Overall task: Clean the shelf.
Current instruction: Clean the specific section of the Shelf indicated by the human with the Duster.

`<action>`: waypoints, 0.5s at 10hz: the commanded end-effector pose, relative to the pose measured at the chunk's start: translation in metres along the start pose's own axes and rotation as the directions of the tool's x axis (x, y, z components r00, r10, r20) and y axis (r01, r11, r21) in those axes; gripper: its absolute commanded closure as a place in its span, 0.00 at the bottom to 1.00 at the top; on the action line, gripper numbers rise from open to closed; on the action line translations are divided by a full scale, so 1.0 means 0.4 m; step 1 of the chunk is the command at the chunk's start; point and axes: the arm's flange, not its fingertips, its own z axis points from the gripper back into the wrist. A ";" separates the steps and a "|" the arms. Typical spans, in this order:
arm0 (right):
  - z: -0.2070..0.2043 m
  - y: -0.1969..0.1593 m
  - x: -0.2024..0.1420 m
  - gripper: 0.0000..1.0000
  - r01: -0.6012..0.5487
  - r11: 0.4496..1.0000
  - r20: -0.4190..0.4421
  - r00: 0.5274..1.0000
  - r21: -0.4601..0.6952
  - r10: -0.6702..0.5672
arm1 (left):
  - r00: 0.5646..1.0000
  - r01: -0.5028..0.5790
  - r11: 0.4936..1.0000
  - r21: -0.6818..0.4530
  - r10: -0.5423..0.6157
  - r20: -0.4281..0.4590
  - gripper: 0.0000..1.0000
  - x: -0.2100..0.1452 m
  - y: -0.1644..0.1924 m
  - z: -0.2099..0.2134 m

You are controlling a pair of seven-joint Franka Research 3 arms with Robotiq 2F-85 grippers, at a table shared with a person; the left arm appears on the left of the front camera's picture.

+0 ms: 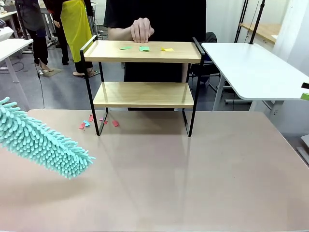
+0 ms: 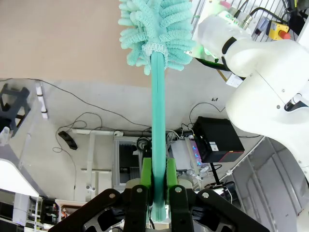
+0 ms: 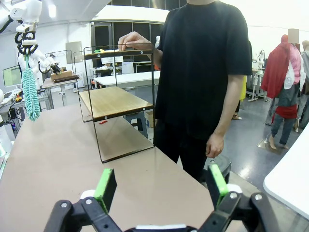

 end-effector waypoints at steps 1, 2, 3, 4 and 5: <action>-0.006 0.006 0.017 0.00 0.010 1.000 -0.032 0.999 -0.003 -0.010 | 1.000 -0.006 1.000 -0.005 0.006 0.015 0.86 -0.002 -0.006 -0.004; -0.006 0.006 0.017 0.00 0.010 1.000 -0.032 0.999 -0.003 -0.010 | 1.000 -0.006 1.000 -0.005 0.006 0.015 0.86 -0.002 -0.006 -0.004; -0.006 0.006 0.017 0.00 0.010 1.000 -0.032 0.999 -0.003 -0.010 | 1.000 -0.006 1.000 -0.005 0.006 0.015 0.86 -0.002 -0.006 -0.004; -0.006 0.006 0.017 0.00 0.010 1.000 -0.032 0.999 -0.003 -0.010 | 1.000 -0.006 1.000 -0.005 0.006 0.015 0.86 -0.002 -0.006 -0.004; -0.006 0.006 0.017 0.00 0.010 1.000 -0.032 0.999 -0.003 -0.010 | 1.000 -0.006 1.000 -0.005 0.006 0.015 0.86 -0.002 -0.006 -0.004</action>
